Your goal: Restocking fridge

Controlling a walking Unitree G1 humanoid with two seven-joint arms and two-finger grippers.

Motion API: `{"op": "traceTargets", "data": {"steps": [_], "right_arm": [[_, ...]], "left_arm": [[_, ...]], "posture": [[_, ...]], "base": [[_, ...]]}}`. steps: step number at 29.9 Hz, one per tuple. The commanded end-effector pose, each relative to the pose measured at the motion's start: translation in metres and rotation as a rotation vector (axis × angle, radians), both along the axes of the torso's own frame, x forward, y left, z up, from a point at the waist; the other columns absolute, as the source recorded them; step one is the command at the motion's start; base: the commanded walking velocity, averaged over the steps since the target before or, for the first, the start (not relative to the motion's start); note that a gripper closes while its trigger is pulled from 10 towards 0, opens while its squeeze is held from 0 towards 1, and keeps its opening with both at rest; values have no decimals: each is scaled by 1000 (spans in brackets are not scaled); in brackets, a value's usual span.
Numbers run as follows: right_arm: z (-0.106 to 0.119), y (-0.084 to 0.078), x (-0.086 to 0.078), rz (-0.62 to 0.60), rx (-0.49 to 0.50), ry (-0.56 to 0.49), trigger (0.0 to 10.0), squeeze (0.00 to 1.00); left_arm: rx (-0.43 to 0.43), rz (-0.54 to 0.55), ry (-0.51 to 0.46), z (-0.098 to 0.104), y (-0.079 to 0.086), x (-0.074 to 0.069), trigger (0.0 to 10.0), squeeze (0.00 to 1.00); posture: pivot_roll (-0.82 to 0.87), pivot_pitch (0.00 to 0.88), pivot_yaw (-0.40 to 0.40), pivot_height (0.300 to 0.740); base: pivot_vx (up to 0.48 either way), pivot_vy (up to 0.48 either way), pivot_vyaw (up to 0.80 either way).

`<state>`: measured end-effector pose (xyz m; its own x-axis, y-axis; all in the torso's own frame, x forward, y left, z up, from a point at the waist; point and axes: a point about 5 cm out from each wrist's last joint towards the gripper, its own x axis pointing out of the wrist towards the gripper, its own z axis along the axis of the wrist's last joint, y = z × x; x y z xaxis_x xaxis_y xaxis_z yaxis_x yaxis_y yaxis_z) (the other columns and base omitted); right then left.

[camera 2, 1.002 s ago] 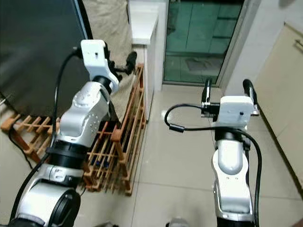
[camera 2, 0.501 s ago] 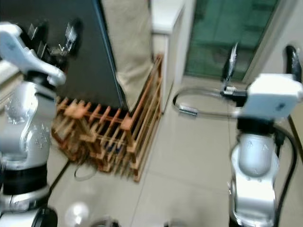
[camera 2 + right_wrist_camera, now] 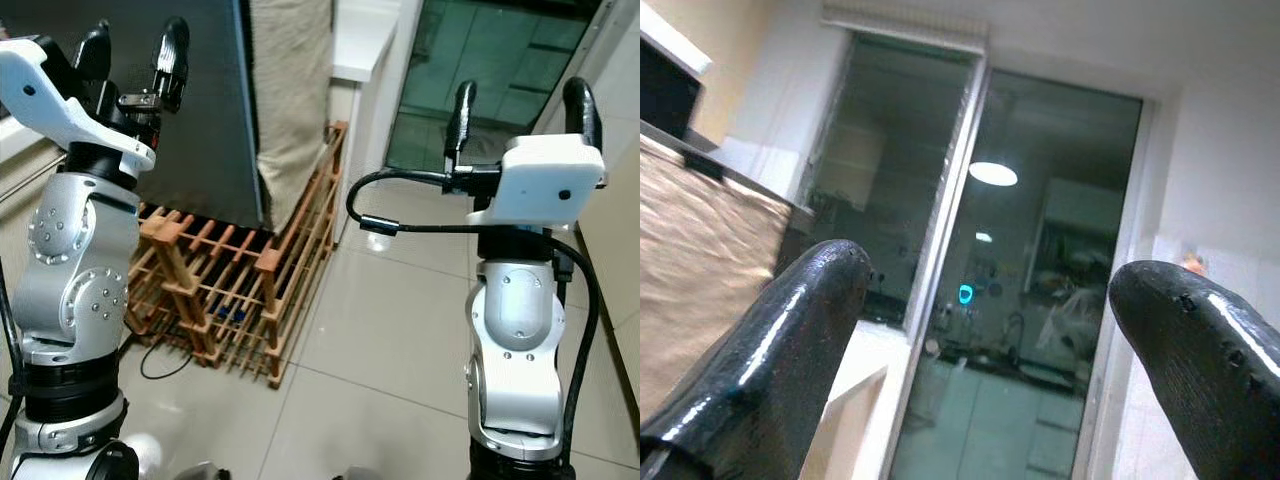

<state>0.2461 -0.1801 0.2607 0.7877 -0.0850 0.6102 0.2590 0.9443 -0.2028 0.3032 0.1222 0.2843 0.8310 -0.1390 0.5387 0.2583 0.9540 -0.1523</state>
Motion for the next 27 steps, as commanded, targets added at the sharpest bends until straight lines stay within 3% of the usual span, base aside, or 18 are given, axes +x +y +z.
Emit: {"op": "traceTargets", "data": {"steps": [1,6,13,17,27], "right_arm": [[-2,-2,0,-14,-5,11,10000,0],[-12,-3,4,-23,11,47,10000,0],[-17,-8,6,-38,7,66,10000,0],[-20,-7,7,-28,-15,81,10000,0],[-20,-4,9,-19,-40,76,10000,0]], "left_arm": [[24,-18,0,4,-8,3,10000,0],[60,-14,76,-9,-10,14,10000,0],[-3,22,92,-16,0,15,10000,0],[-42,57,143,-25,6,18,10000,0],[-55,80,132,-24,8,16,10000,0]], "posture": [[-181,0,27,711],[-186,0,44,711],[-178,0,26,711],[-174,0,19,711],[-169,0,16,711]], "base": [[240,-412,0],[264,-275,0],[36,0,0],[480,0,0],[454,0,0]]}}
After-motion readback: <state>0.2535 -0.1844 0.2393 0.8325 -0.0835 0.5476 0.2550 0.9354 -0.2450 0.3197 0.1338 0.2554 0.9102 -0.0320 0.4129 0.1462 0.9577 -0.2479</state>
